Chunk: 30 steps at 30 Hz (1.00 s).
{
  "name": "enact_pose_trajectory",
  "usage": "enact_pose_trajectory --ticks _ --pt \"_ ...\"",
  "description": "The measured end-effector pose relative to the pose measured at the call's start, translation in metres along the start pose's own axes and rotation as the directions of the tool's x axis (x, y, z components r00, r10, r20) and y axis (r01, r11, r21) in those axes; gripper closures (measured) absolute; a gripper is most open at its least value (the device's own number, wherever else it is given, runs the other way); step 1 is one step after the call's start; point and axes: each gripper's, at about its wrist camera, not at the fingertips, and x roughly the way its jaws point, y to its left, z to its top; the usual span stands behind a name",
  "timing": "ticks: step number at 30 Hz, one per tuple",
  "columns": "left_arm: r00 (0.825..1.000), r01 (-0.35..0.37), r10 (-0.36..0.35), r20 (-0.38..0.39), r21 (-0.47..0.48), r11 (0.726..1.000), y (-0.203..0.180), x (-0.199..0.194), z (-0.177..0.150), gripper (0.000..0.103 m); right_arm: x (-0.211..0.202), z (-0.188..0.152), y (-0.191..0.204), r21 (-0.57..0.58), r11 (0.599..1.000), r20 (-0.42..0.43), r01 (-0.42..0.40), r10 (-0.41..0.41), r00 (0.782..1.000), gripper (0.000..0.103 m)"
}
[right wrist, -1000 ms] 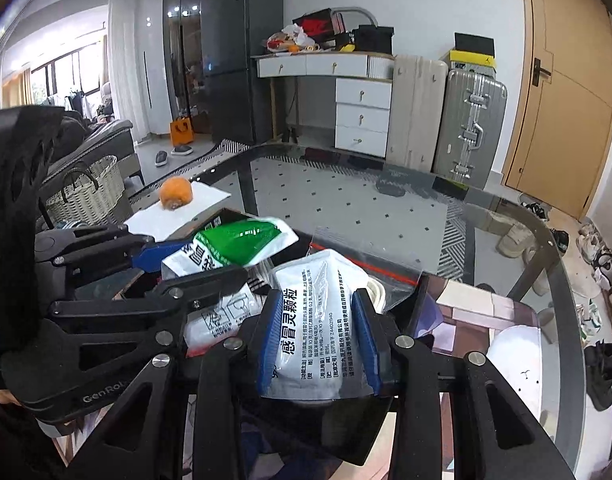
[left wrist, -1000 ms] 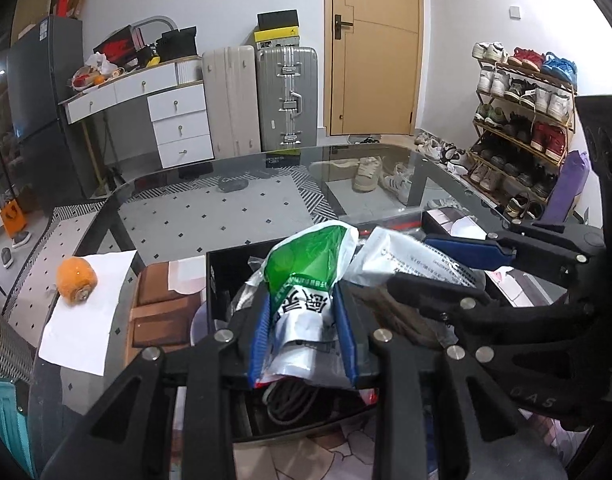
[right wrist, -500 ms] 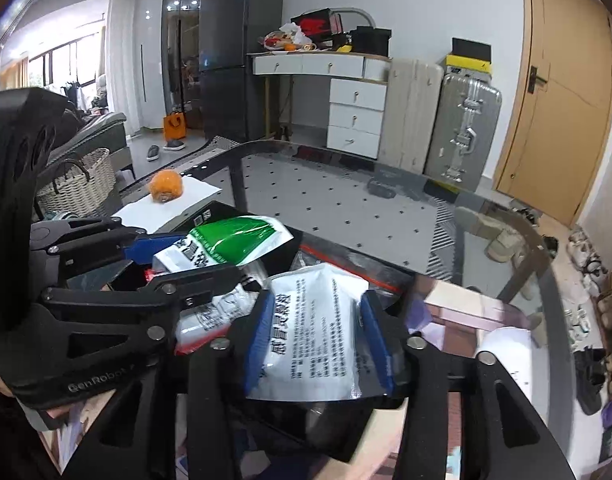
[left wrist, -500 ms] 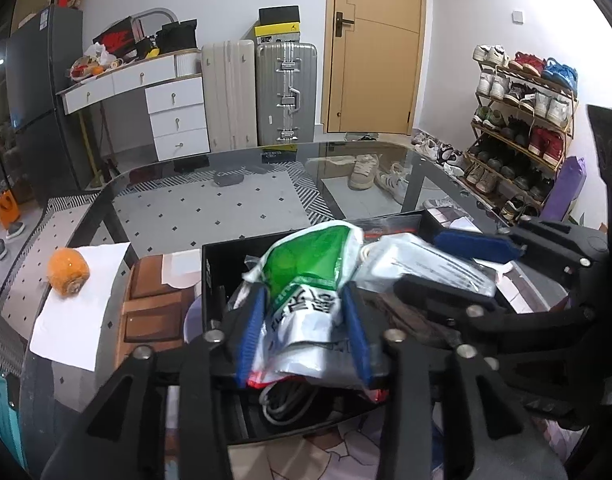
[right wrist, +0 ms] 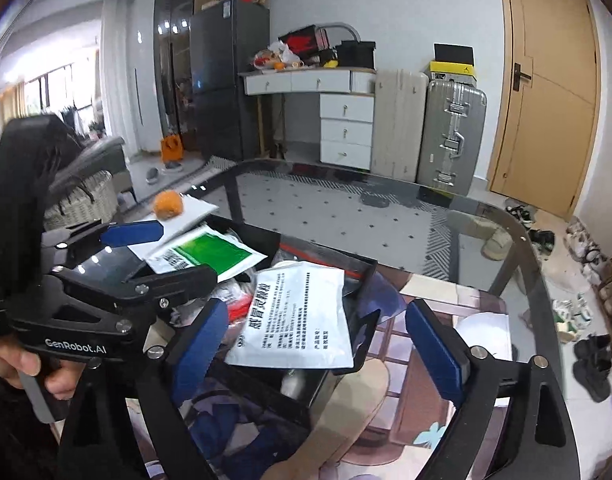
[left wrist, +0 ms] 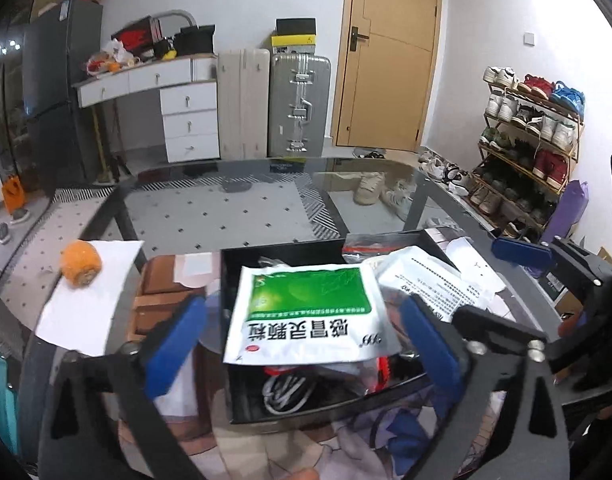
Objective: Organize soft objects
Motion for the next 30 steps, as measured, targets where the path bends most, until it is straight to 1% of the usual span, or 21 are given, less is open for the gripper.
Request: enact_pose_trajectory --ticks 2,5,9,11,16,19,21,22,24,27,28,29,30 --pt "1.000 -0.017 0.017 0.015 0.012 1.000 0.000 -0.005 -0.002 0.000 -0.006 -0.004 -0.002 0.024 1.000 0.019 -0.015 0.015 1.000 0.001" --pt "0.998 -0.050 0.049 0.045 0.011 0.999 0.003 -0.014 -0.005 0.000 -0.011 -0.007 0.001 0.034 0.998 0.028 -0.048 0.047 0.999 0.001" --pt "0.994 -0.077 0.079 0.072 -0.024 0.997 0.012 -0.026 -0.009 0.000 -0.019 -0.012 0.010 0.008 1.000 0.056 -0.030 0.029 0.998 0.000" --pt "0.993 -0.079 0.082 0.089 -0.036 0.996 0.014 -0.032 -0.013 0.000 -0.023 -0.016 0.016 0.002 1.000 0.079 -0.021 0.020 0.997 0.000" --pt "0.979 -0.118 0.123 0.164 -0.040 0.992 0.016 -0.048 -0.023 0.000 -0.030 -0.031 0.023 0.016 1.000 0.121 -0.014 0.012 0.993 0.000" --pt "0.973 -0.129 0.137 0.187 -0.054 0.990 0.018 -0.053 -0.029 0.000 -0.034 -0.036 0.026 0.002 1.000 0.137 -0.015 0.014 0.991 0.000" --pt "0.962 -0.155 0.164 0.219 -0.059 0.986 0.018 -0.056 -0.035 0.000 -0.037 -0.041 0.027 -0.006 1.000 0.137 -0.007 0.008 0.991 0.000" --pt "0.963 -0.150 0.159 0.216 -0.055 0.987 0.018 -0.055 -0.038 0.000 -0.038 -0.043 0.027 -0.005 1.000 0.139 -0.005 0.006 0.990 0.000" --pt "0.972 -0.136 0.143 0.184 -0.049 0.989 0.018 -0.050 -0.041 0.000 -0.040 -0.048 0.026 0.002 1.000 0.145 -0.003 0.003 0.989 0.000" --pt "0.971 -0.150 0.152 0.185 -0.025 0.988 0.017 -0.048 -0.050 0.000 -0.043 -0.056 0.024 0.000 1.000 0.145 0.009 -0.009 0.989 0.000" --pt "0.970 -0.160 0.161 0.184 -0.019 0.987 0.014 -0.047 -0.052 0.000 -0.045 -0.057 0.023 0.004 1.000 0.153 0.014 -0.014 0.988 0.000" --pt "0.971 -0.162 0.162 0.177 -0.018 0.987 0.013 -0.045 -0.055 0.000 -0.050 -0.058 0.023 0.006 1.000 0.180 0.014 -0.015 0.984 0.000" --pt "0.974 -0.150 0.151 0.166 -0.024 0.988 0.014 -0.044 -0.057 0.000 -0.052 -0.058 0.023 0.004 1.000 0.191 0.010 -0.011 0.982 0.000"
